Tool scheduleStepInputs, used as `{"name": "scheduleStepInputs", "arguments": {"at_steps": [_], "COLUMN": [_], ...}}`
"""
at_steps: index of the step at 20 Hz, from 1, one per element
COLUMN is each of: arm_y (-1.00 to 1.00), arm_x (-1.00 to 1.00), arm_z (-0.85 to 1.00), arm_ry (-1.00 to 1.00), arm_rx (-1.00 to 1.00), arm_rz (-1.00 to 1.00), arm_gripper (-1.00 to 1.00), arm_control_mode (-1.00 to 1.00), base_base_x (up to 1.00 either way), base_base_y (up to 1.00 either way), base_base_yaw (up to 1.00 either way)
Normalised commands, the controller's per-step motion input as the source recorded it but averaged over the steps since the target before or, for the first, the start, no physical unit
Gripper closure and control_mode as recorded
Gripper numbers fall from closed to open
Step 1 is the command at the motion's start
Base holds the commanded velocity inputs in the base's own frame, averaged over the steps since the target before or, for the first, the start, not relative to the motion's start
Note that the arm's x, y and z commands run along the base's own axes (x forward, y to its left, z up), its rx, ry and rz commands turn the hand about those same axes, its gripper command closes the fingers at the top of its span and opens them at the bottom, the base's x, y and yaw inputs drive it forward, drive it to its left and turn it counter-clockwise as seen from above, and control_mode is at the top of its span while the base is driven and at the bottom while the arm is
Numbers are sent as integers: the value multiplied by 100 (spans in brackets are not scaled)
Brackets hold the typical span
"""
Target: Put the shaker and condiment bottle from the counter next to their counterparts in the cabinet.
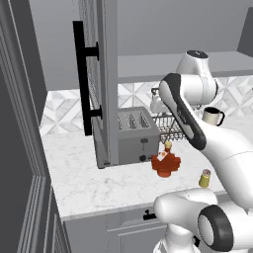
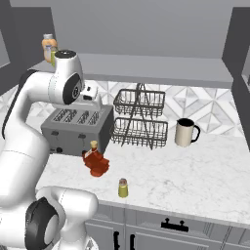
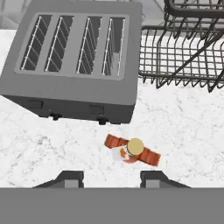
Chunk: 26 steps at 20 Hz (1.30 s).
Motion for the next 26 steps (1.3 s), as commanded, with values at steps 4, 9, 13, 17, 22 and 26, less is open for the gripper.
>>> {"name": "scheduleStepInputs", "arguments": {"at_steps": [4, 9, 13, 17, 22, 26], "arm_y": [-17, -37, -27, -17, -12, -54], "arm_x": [0, -30, -53, -10, 1, 0], "arm_z": [0, -2, -22, -47, -30, -22], "arm_ry": [0, -8, -10, -3, -1, 1], "arm_rx": [2, 1, 1, 0, 0, 11], "arm_rz": [5, 27, 27, 13, 2, 16], "arm_gripper": [-100, -100, -100, -100, -100, -100], "arm_control_mode": [-100, -100, -100, -100, -100, -100], "base_base_x": [0, 0, 0, 0, 0, 0], "base_base_y": [0, 0, 0, 0, 0, 0], "base_base_yaw": [0, 0, 0, 0, 0, 0]}}
